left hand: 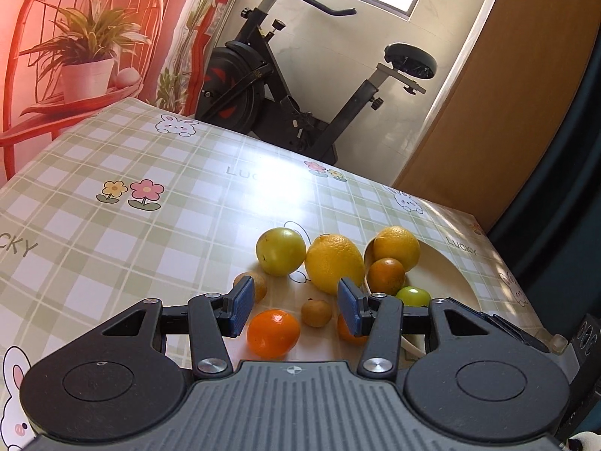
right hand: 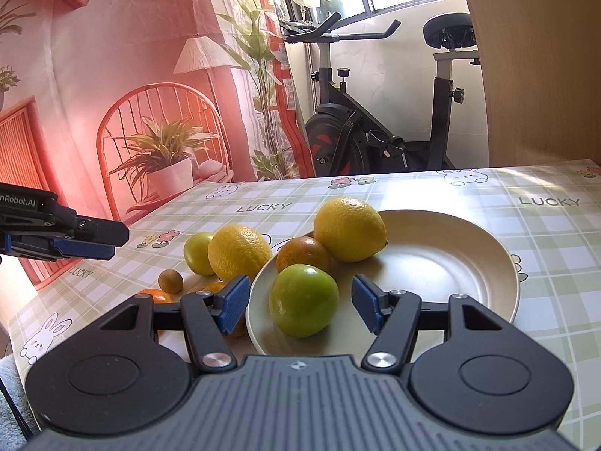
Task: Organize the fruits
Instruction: 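Move the left gripper to a tangerine lying on the tablecloth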
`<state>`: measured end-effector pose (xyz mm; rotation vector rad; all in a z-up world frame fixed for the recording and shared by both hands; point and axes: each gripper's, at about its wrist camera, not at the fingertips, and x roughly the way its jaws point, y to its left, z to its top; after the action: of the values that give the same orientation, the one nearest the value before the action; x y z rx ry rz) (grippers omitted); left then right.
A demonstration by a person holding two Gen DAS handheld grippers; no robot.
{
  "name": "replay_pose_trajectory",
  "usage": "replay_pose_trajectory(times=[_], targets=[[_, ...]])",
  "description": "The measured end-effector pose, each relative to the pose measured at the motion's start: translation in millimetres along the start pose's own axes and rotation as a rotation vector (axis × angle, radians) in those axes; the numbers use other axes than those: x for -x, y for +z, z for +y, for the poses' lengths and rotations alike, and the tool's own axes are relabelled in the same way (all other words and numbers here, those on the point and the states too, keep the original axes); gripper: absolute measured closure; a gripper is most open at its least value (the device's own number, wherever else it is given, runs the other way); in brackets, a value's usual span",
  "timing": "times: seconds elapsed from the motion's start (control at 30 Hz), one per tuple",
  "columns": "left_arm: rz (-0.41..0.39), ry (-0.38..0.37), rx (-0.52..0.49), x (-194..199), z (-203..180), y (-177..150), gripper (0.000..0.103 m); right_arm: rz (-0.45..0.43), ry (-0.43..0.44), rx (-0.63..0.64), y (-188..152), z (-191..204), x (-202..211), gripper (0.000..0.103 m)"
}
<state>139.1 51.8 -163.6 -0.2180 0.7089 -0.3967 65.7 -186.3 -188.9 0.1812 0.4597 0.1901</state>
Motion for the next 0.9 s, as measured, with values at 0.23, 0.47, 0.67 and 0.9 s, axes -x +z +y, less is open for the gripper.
replay_pose_trajectory(times=[0.23,0.47,0.67,0.9], targets=[[0.007,-0.046,0.007,8.2,5.0,-3.5,0.052,0.038,-0.025,0.029,2.3,6.0,2.1,0.042],[0.045,-0.066,0.032,13.6,8.4,-4.7,0.052,0.076,0.056,0.071,11.0,27.2,7.5,0.042],[0.048,-0.024,0.063,17.7,19.5,-6.3,0.052,0.173,0.155,0.169,9.5,60.5,-5.4,0.042],[0.044,0.032,0.047,16.8,22.8,-12.5,0.053,0.280,0.254,0.236,6.8,88.9,-22.9,0.042]])
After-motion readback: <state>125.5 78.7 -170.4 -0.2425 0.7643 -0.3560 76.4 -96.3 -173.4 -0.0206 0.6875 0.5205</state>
